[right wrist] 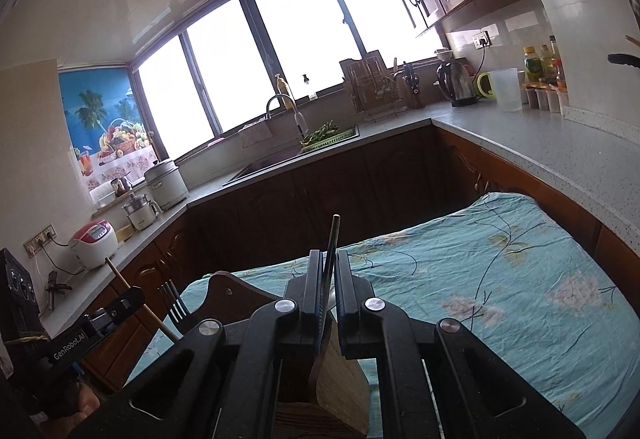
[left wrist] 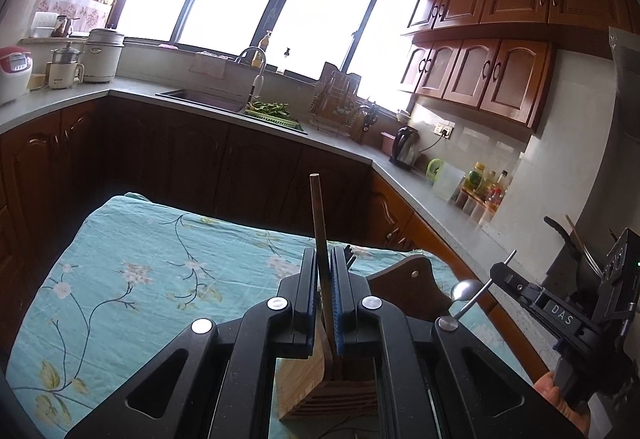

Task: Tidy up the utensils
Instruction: 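Carry both chopsticks to the wooden holder and drop them in, opening both grippers, then move both open grippers back over the remaining chopsticks, then grasp a metal chopstick with the left gripper while the right grasps another metal chopstick, then lift both metal chopsticks and carry them over the wooden holder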

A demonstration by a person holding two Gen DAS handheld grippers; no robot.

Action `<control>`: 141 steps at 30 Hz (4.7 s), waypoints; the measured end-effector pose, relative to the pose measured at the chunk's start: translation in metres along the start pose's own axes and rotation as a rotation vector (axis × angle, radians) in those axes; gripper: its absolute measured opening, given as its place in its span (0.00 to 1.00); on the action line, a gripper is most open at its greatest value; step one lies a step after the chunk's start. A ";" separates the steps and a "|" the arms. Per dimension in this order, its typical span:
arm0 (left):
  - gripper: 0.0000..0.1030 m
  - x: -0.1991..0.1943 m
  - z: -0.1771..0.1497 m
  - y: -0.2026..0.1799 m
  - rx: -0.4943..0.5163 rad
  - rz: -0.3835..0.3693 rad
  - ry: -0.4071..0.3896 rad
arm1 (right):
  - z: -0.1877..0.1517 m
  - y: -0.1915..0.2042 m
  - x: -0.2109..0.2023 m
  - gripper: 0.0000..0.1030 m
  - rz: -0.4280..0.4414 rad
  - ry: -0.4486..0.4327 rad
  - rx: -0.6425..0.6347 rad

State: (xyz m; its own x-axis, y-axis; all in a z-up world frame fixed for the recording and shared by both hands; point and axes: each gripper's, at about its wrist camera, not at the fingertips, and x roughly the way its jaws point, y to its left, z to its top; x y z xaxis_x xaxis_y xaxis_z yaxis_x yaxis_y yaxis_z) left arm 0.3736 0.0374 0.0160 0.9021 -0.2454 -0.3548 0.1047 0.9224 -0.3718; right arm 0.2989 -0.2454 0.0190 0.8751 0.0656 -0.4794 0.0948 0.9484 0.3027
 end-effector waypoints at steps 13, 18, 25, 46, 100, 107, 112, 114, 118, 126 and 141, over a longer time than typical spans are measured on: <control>0.30 -0.019 -0.004 0.008 0.025 0.010 0.020 | 0.004 -0.005 0.001 0.15 0.020 0.029 0.031; 0.57 -0.038 -0.006 0.010 0.014 0.027 0.002 | 0.007 -0.012 -0.018 0.52 0.050 -0.004 0.069; 0.81 -0.080 -0.026 0.006 0.012 0.073 -0.011 | 0.006 -0.019 -0.060 0.82 0.076 -0.051 0.074; 0.87 -0.204 -0.101 -0.008 0.057 0.039 0.089 | -0.074 -0.047 -0.173 0.96 -0.008 0.058 0.024; 0.33 0.017 -0.104 -0.044 0.244 0.121 0.599 | -0.132 -0.096 -0.109 0.47 -0.139 0.370 0.034; 0.22 0.024 -0.114 -0.058 0.350 0.129 0.594 | -0.133 -0.100 -0.101 0.42 -0.162 0.389 0.028; 0.08 0.006 -0.120 -0.055 0.360 0.076 0.621 | -0.138 -0.100 -0.085 0.34 -0.197 0.435 -0.016; 0.08 0.001 -0.121 -0.053 0.350 0.077 0.633 | -0.140 -0.100 -0.077 0.30 -0.213 0.455 -0.038; 0.10 0.001 -0.116 -0.051 0.319 0.100 0.638 | -0.143 -0.097 -0.059 0.25 -0.243 0.488 -0.094; 0.06 0.010 -0.119 -0.063 0.366 0.105 0.608 | -0.145 -0.081 -0.044 0.05 -0.288 0.513 -0.220; 0.02 -0.103 -0.074 -0.035 0.148 -0.056 0.431 | -0.100 -0.052 -0.109 0.04 -0.065 0.368 -0.066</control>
State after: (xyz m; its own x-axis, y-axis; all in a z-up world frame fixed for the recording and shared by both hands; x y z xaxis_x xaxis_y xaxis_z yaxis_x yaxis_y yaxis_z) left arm 0.2460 0.0085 0.0017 0.6405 -0.3690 -0.6735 0.2350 0.9291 -0.2855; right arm 0.1516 -0.2712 -0.0270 0.6383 0.1007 -0.7632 0.1031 0.9713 0.2143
